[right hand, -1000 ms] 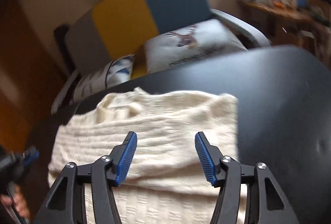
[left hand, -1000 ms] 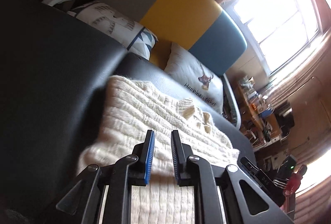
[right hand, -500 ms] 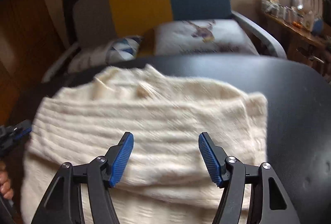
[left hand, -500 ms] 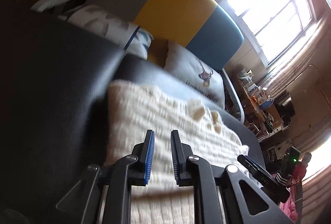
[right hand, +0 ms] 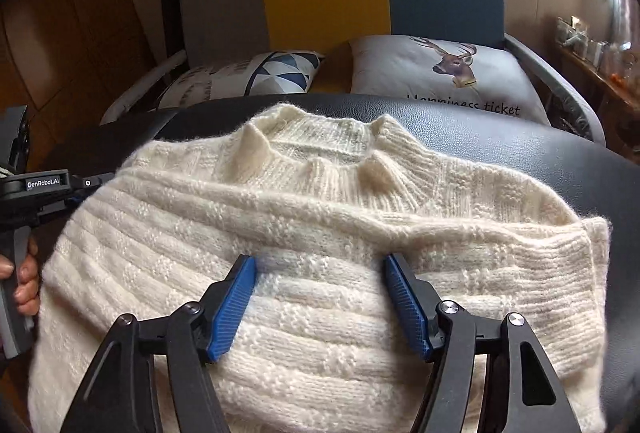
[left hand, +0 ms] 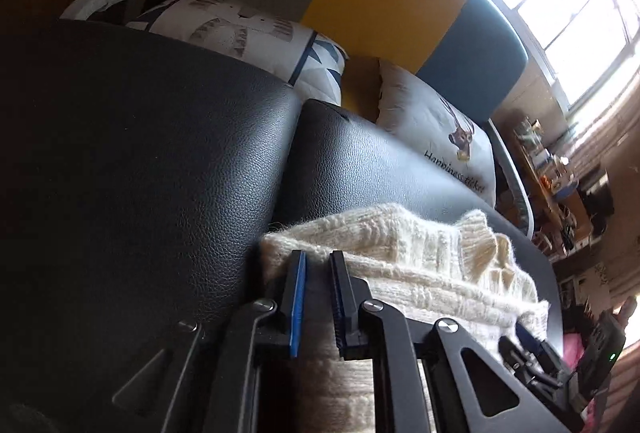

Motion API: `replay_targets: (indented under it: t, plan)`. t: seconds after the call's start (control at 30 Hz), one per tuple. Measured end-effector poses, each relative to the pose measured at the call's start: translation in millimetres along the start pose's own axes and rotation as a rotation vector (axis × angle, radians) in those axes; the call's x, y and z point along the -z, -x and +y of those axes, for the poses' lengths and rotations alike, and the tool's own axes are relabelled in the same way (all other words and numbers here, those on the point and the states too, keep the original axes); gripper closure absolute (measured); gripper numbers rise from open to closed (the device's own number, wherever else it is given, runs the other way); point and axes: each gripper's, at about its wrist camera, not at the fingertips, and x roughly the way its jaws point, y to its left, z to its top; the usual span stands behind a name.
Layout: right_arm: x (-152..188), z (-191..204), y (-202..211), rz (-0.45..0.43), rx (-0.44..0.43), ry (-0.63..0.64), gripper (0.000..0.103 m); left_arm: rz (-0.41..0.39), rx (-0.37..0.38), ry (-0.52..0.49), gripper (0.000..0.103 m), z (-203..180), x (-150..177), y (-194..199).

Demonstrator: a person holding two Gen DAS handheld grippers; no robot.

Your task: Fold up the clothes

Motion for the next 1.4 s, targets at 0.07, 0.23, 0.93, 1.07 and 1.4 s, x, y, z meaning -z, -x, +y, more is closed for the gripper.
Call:
replay_targets:
  t: [0.07,0.23,0.93,1.07,1.4]
  plan:
    - [-3,-2,4,0.009,-0.015,0.0,0.036,-0.055,0.007,-0.024,0.091,-9,6,18]
    - [-7,-15,37,0.0,-0.018,-0.046,0.035,-0.081,0.084,-0.081,0.089,-28,42,55]
    - [254,-161,235,0.109,-0.297,-0.617,0.025,0.123,0.076,-0.075,0.081,51,255,179]
    - [264,-153,231,0.092,-0.428,-0.618,0.024,0.121,0.101,-0.095,0.077,53,268,185]
    - [254,-118,212,0.067,-0.521,-0.516,0.024,0.097,0.157,-0.239,0.074,38,288,199]
